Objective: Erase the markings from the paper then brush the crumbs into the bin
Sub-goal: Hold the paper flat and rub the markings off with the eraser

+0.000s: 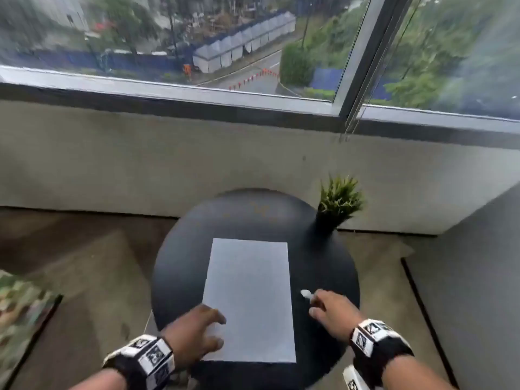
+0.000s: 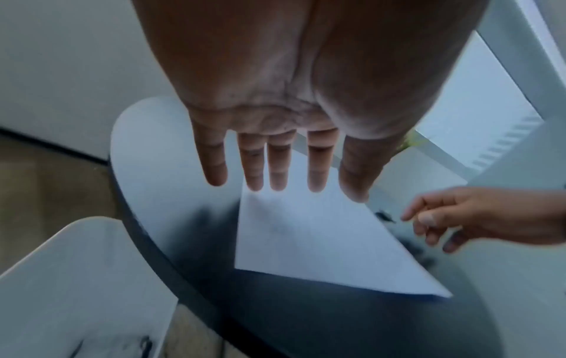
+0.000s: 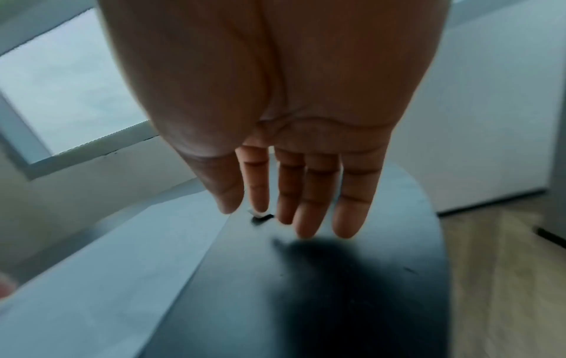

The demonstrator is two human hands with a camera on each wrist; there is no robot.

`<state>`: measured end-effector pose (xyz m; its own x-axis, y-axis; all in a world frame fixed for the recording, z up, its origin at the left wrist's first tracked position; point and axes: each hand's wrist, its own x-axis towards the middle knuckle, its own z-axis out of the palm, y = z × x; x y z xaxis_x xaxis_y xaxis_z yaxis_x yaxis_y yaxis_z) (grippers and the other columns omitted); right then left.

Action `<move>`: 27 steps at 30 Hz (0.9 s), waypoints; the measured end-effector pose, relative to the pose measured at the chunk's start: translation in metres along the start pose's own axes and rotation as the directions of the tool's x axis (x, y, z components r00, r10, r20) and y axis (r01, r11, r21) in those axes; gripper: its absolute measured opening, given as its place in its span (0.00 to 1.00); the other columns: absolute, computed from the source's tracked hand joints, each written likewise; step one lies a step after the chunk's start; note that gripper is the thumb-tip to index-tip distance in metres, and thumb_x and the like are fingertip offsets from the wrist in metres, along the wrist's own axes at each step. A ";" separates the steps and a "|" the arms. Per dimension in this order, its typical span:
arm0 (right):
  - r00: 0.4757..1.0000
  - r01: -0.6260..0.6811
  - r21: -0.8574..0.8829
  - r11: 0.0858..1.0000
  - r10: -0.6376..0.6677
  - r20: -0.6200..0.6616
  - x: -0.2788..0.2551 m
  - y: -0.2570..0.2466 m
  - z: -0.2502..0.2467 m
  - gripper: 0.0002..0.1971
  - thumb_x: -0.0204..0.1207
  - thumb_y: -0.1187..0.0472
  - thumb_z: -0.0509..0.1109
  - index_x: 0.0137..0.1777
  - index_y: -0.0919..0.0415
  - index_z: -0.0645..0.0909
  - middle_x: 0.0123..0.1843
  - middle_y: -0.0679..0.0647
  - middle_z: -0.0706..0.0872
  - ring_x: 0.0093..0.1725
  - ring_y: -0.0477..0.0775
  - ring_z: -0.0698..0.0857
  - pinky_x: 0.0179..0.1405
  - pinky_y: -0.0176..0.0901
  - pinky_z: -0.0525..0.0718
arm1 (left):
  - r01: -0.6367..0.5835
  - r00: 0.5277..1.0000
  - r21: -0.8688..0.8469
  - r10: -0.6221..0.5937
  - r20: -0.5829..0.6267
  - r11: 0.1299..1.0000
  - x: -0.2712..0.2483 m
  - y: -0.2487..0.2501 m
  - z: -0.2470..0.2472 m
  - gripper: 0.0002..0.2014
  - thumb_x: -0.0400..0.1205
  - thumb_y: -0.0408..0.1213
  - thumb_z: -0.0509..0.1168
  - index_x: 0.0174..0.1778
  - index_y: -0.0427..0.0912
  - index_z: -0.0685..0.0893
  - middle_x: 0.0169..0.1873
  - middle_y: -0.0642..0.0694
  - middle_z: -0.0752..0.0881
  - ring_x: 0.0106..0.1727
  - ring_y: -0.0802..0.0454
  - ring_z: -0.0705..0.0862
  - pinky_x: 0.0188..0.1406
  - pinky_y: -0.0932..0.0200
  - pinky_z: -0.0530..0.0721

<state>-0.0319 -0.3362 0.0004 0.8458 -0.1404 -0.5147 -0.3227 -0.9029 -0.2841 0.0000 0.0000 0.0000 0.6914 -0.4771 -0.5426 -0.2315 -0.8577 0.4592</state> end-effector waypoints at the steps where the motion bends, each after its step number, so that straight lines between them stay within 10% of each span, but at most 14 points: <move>1: 0.998 0.023 -0.024 0.999 -0.024 -0.054 0.015 0.002 0.007 0.12 0.77 0.46 0.66 0.58 0.48 0.77 0.57 0.47 0.79 0.57 0.53 0.83 0.56 0.44 0.79 | -0.048 0.998 0.064 0.050 -0.035 0.997 0.012 -0.007 0.002 0.23 0.81 0.55 0.69 0.72 0.67 0.73 0.79 0.57 0.68 0.79 0.60 0.69 0.76 0.62 0.67; 8: 0.973 0.050 -0.103 0.993 -0.071 -0.217 0.044 0.006 0.031 0.14 0.77 0.40 0.64 0.53 0.48 0.73 0.52 0.51 0.80 0.52 0.57 0.82 0.52 0.52 0.80 | -0.070 0.979 0.435 0.145 -0.142 0.898 0.042 -0.040 0.018 0.35 0.80 0.60 0.66 0.84 0.65 0.61 0.87 0.55 0.53 0.86 0.51 0.55 0.81 0.47 0.61; 15: 0.973 0.004 -0.009 1.000 -0.005 -0.230 0.009 -0.018 0.050 0.12 0.77 0.48 0.68 0.47 0.56 0.74 0.46 0.55 0.86 0.47 0.59 0.83 0.43 0.48 0.78 | -0.046 0.970 0.404 0.137 -0.200 0.914 -0.007 -0.027 0.052 0.31 0.80 0.62 0.63 0.81 0.65 0.68 0.82 0.54 0.62 0.83 0.49 0.61 0.78 0.43 0.66; 20: 0.956 0.214 0.083 0.973 -0.191 -0.222 -0.030 -0.048 0.066 0.08 0.74 0.54 0.72 0.43 0.56 0.78 0.37 0.51 0.88 0.34 0.52 0.86 0.36 0.43 0.84 | -0.064 0.956 0.448 0.184 -0.229 0.892 -0.032 -0.011 0.062 0.21 0.82 0.63 0.61 0.69 0.64 0.79 0.70 0.52 0.74 0.72 0.48 0.74 0.68 0.44 0.73; 27: 0.963 0.225 -0.044 0.973 -0.229 -0.144 -0.052 -0.079 0.099 0.05 0.76 0.57 0.70 0.46 0.58 0.79 0.42 0.51 0.88 0.42 0.54 0.84 0.42 0.44 0.81 | -0.047 0.985 0.476 0.121 -0.125 0.878 -0.008 0.000 0.074 0.55 0.64 0.80 0.66 0.85 0.63 0.54 0.87 0.46 0.52 0.87 0.44 0.52 0.81 0.35 0.62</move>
<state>-0.0921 -0.2179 -0.0305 0.9493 0.0134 -0.3140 -0.1049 -0.9284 -0.3566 -0.0564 -0.0100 -0.0476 0.7384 -0.5495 -0.3909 -0.5618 -0.8219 0.0940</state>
